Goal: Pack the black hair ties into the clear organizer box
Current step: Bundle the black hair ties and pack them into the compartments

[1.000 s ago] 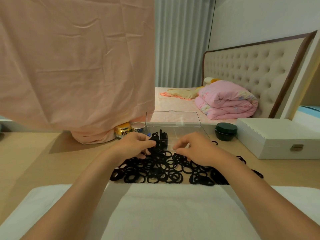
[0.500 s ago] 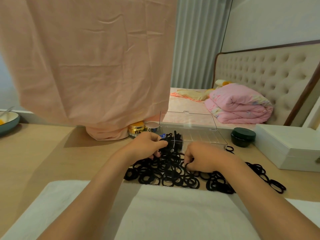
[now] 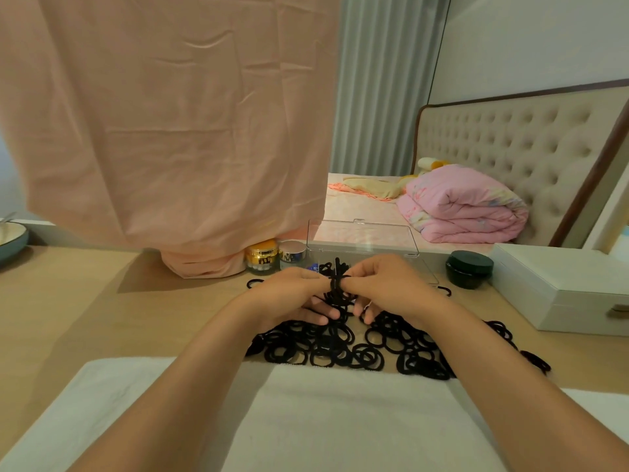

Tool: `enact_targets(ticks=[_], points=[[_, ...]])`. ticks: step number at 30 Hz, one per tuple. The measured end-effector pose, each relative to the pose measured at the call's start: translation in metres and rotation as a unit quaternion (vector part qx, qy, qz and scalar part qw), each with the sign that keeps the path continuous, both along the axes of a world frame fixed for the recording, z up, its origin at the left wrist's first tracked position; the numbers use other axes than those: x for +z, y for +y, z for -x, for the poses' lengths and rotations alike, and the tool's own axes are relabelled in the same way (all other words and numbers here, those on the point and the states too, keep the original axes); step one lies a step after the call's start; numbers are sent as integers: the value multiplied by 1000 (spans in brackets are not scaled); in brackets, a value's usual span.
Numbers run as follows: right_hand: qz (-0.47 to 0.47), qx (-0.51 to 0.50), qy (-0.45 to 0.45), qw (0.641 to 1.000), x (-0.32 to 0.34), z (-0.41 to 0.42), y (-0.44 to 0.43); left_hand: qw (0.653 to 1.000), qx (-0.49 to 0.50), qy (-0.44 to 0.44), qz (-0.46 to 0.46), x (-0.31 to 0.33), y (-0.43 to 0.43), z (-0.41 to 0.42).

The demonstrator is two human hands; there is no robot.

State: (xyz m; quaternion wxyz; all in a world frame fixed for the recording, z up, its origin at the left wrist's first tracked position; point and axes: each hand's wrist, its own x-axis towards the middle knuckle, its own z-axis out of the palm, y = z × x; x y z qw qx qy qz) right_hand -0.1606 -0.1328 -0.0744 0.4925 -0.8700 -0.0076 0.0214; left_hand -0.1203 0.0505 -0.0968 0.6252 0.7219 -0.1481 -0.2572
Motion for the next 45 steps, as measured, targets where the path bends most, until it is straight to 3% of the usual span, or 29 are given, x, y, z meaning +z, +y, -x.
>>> enact_targets(ticks=[3, 7, 13, 15, 18, 20, 29, 34, 37, 45], points=[[38, -25, -22, 999, -4, -1, 4, 999, -18, 28, 36, 0, 0, 0], [43, -28, -32, 998, -7, -1, 7, 998, -3, -41, -50, 0, 2, 0], [56, 27, -41, 997, -5, -1, 2, 991, 69, -68, -97, 2, 14, -9], [161, 43, -28, 986, -7, -2, -1, 983, 103, -94, -119, 4, 21, -12], [372, 68, 5, 926, -20, -4, 1, 972, 132, -127, -145, 4, 29, -15], [423, 57, 4, 904, -27, -3, 6, 970, 136, -130, -150, 4, 30, -15], [363, 82, 5, 928, -31, -5, 7, 964, 123, -149, -185, -3, 23, -16], [184, 47, -52, 981, 6, 5, -5, 966, 102, -152, -185, -3, 17, -13], [90, 18, -62, 994, 10, 8, -1, 979, 69, -130, -143, -1, 13, -9], [137, -68, -118, 981, -4, -3, 1, 999, -4, -42, -24, 9, 5, 3]])
